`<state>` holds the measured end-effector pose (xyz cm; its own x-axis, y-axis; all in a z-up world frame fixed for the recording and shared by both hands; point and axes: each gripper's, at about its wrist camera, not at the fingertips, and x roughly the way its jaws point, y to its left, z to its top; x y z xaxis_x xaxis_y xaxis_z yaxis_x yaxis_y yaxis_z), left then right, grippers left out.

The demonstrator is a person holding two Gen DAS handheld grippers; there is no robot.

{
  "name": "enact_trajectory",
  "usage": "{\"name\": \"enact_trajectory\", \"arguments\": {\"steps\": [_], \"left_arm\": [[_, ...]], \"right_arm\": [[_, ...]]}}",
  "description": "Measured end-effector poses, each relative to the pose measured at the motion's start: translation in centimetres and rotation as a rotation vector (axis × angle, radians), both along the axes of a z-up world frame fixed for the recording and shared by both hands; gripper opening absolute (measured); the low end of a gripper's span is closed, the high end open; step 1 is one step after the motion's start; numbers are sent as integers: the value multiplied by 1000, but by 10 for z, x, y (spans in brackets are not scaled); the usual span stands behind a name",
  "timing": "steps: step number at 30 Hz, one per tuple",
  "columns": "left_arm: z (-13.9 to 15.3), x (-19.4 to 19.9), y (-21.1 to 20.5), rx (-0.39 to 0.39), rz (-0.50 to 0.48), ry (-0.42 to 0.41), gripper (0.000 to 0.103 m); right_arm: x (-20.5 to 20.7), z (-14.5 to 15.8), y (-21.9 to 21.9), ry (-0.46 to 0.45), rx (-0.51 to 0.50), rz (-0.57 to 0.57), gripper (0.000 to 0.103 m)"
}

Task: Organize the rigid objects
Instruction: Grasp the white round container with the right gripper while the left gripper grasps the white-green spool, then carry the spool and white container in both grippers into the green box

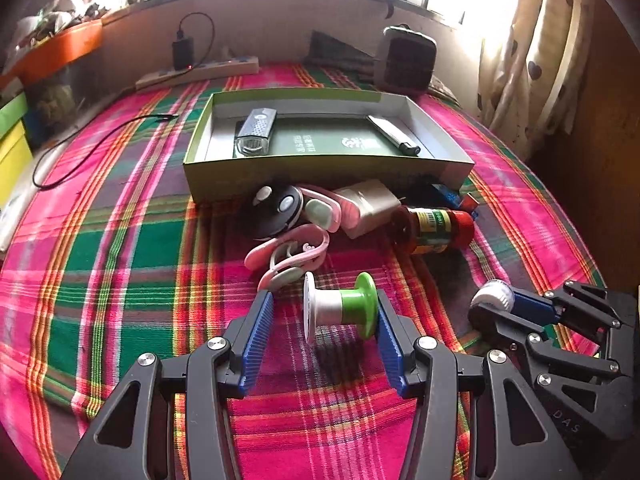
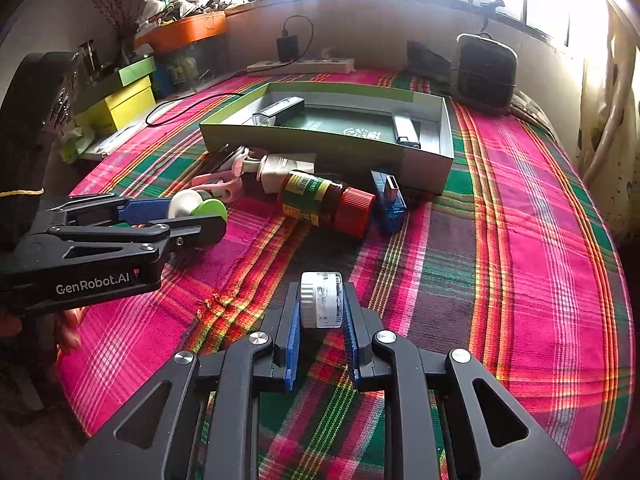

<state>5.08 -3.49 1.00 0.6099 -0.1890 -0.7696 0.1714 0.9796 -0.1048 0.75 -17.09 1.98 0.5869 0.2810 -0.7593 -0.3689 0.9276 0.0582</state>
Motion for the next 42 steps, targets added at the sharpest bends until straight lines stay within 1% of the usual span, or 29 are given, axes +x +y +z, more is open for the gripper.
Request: {"name": "enact_trajectory", "arguments": {"steps": [5,9,10,30,38,42], "left_arm": [[0,0,3,-17,5,-2,48],[0,-1,4,-20,2,-5,35],[0,-1,4,-17,2,-6,33],[2,-2,3,-17,3,-8,33],[10,-4,8,-19,4,-24,33],[16,-3,11,-24,5,-37,33]], "right_arm": [[0,0,0,-1,-3,0,20],[1,0,0,-1,-3,0,20],[1,0,0,-1,-3,0,20],[1,0,0,-1,-4,-1,20],[1,0,2,-3,-3,4,20],[0,6,3,-23,-1,4,20]]}}
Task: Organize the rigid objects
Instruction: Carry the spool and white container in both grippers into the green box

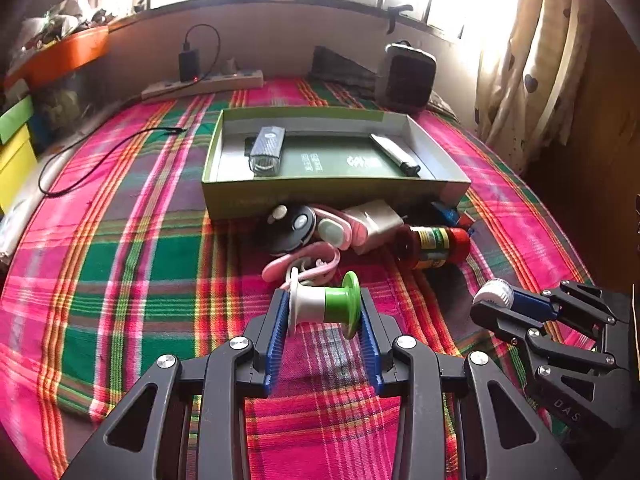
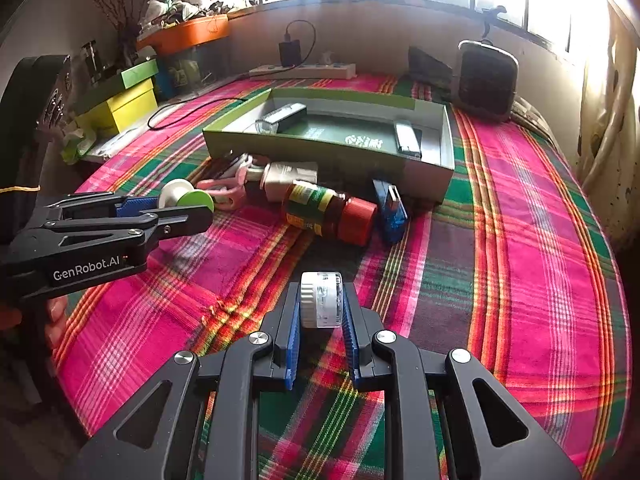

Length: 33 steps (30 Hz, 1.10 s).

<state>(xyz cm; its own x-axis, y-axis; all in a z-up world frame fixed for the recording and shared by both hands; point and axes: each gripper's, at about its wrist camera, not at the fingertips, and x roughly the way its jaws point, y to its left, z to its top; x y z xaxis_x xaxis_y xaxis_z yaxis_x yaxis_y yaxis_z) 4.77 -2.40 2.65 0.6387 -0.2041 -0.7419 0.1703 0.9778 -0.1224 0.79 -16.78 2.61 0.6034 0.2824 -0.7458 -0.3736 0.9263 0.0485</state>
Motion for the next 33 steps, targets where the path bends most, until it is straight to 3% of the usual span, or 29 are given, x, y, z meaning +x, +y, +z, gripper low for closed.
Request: {"name": "enact_trajectory", "arguments": {"steps": [19,33], "left_arm": [[26,32,13,-22,5,-41,33],[31,74,20,-16,24,-39,33]], "right_arm": [[23,34,-10,-76,21,-47,20],[76,46,-19,-83,32,-96,20]]}}
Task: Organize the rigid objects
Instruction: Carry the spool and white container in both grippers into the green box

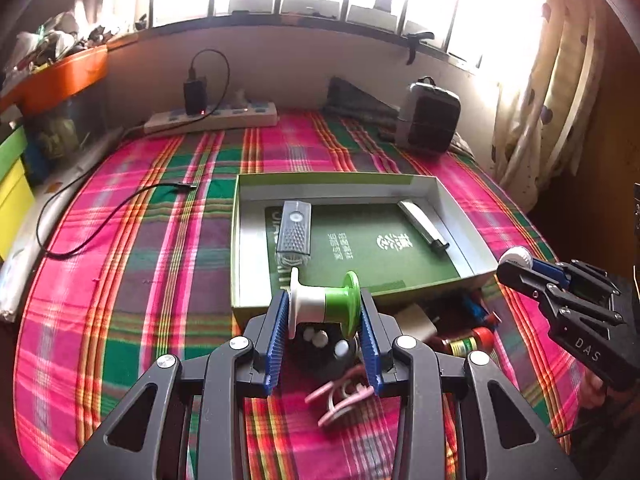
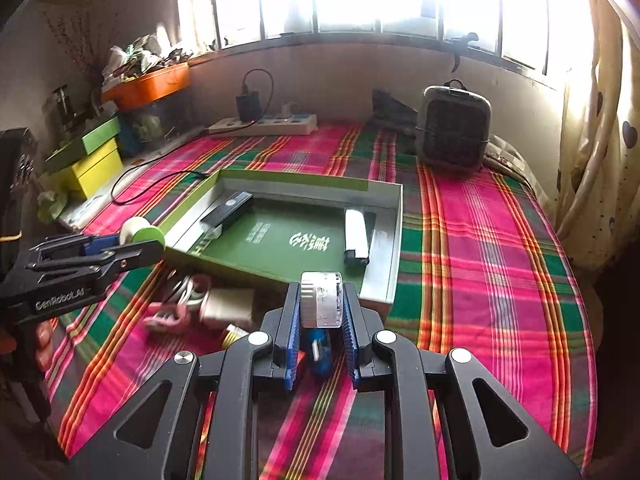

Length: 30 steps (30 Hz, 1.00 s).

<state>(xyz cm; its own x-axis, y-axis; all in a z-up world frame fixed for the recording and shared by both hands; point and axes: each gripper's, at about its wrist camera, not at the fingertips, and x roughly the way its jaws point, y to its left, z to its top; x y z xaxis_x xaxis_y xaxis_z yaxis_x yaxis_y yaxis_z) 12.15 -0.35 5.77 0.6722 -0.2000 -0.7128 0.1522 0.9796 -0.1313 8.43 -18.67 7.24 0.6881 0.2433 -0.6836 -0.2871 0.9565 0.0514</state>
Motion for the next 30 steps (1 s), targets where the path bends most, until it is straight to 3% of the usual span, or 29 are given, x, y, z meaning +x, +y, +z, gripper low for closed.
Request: {"name": "enact_trajectory", "arguments": {"steps": [11,30], "left_arm": [[-6,32,-12,-23,-42,37,33],[-37,73,-37,51,-73,127,33]], "right_arm": [[41,-12,3,60,0,-7,20],[77,-34,10,157,-47,32,20]]}}
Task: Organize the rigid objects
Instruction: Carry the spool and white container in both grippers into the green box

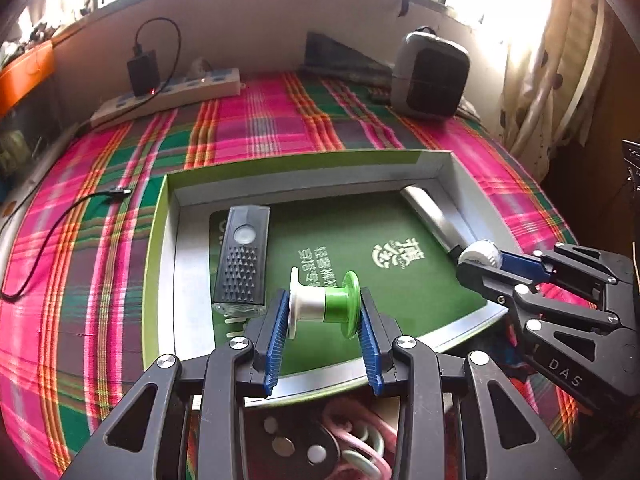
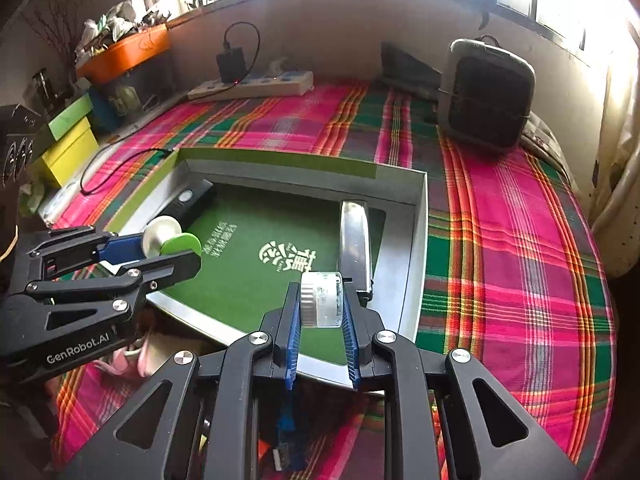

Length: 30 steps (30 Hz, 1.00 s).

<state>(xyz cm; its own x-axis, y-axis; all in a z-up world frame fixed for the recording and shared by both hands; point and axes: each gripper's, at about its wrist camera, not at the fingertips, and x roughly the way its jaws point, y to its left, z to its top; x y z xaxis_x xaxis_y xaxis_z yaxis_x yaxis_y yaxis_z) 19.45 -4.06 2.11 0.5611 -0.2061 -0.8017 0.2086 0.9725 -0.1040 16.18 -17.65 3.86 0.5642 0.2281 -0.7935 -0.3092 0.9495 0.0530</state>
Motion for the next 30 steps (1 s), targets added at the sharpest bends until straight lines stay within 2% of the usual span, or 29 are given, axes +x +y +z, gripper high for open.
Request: {"name": "enact_trajectory", "arguments": {"steps": [14,30], "left_arm": [[-5,7,10,20,34,4,33],[-5,8,12,26,38,-1,33]], "right_arm": [[7,-10,1,8,-84,-26,20],[8,-11,3,-5,-116,-35,20]]}}
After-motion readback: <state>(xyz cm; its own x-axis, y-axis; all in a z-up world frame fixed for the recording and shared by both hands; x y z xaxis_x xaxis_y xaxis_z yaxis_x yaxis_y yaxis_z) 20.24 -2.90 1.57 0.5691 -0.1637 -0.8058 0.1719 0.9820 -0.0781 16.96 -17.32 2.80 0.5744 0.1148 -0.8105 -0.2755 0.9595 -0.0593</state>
